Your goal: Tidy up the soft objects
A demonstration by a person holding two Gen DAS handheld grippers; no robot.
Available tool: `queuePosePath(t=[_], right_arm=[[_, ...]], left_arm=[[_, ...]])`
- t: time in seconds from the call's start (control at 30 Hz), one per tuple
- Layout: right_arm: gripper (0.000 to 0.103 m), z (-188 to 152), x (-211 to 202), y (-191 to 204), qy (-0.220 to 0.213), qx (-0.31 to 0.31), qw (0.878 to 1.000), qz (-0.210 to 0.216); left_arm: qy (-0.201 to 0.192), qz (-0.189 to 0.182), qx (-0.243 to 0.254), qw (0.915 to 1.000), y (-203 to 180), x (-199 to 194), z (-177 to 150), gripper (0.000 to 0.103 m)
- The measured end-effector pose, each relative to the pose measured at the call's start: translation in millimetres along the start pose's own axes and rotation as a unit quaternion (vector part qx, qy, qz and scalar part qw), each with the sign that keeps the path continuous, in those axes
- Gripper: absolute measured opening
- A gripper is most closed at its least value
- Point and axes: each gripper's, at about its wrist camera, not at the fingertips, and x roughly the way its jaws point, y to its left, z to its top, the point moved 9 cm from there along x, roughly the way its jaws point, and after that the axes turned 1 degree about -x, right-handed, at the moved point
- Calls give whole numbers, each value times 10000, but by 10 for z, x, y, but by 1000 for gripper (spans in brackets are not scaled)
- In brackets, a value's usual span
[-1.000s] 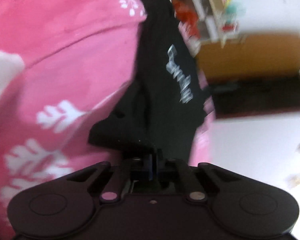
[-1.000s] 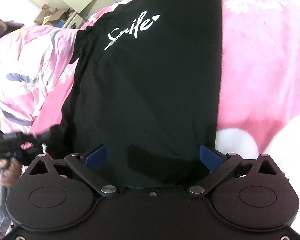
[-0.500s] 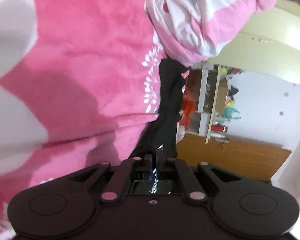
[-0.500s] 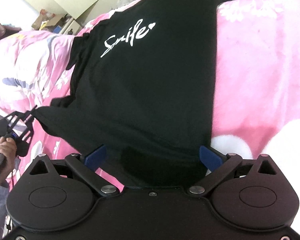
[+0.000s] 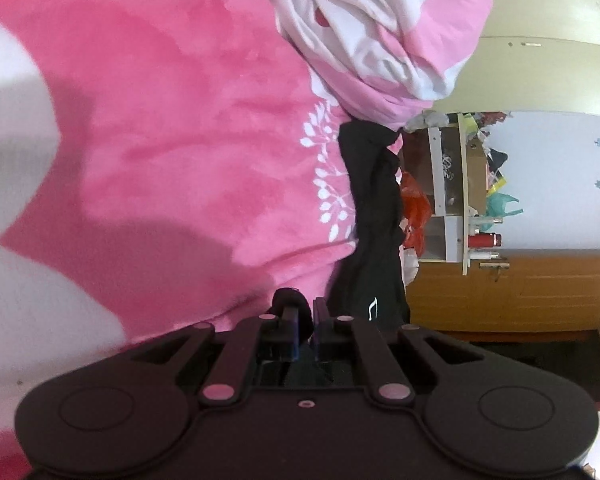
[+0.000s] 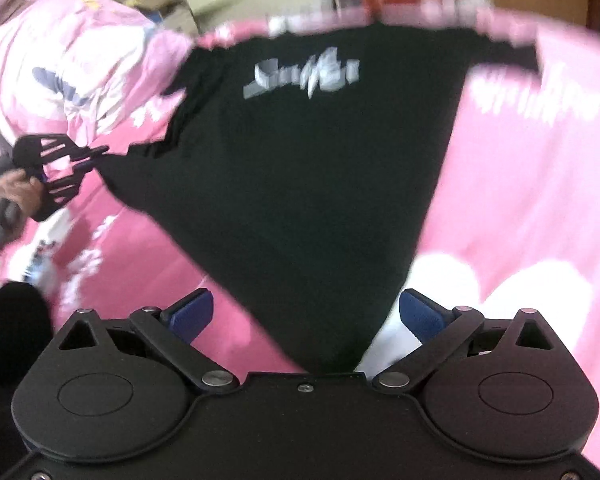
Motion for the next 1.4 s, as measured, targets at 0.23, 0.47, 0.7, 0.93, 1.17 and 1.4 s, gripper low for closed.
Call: queuePosePath(t=[0.23,0.47,0.7,0.93,1.17,1.4], right_arm=[[101,235,329,691,-261,-1931,9807,-151],[101,771,1006,1608,-491,-2801,9587,78],[100,968,1316,1991,-754,-3058,9491,-28],[99,949,1524,1950,-635,-2909,9546,-105],[98,915,1537,1701,-512,-2704,9598,-549],[94,796,1038,956,-905,-2375,9557,-1481]], left_arm=[[-61,-164,226,9996,-194,-63,-95,5],[-134,-334,121,9993,-284,-109,-161,5],[-88,-480,-129,9987,-240,-166,-177,5],[-70,-599,-178,9980,-235,-226,-167,5],[-242,-749,-213,9967,-261,-333,-113,5],[-450,-902,-342,9943,-287,-513,-24,5]])
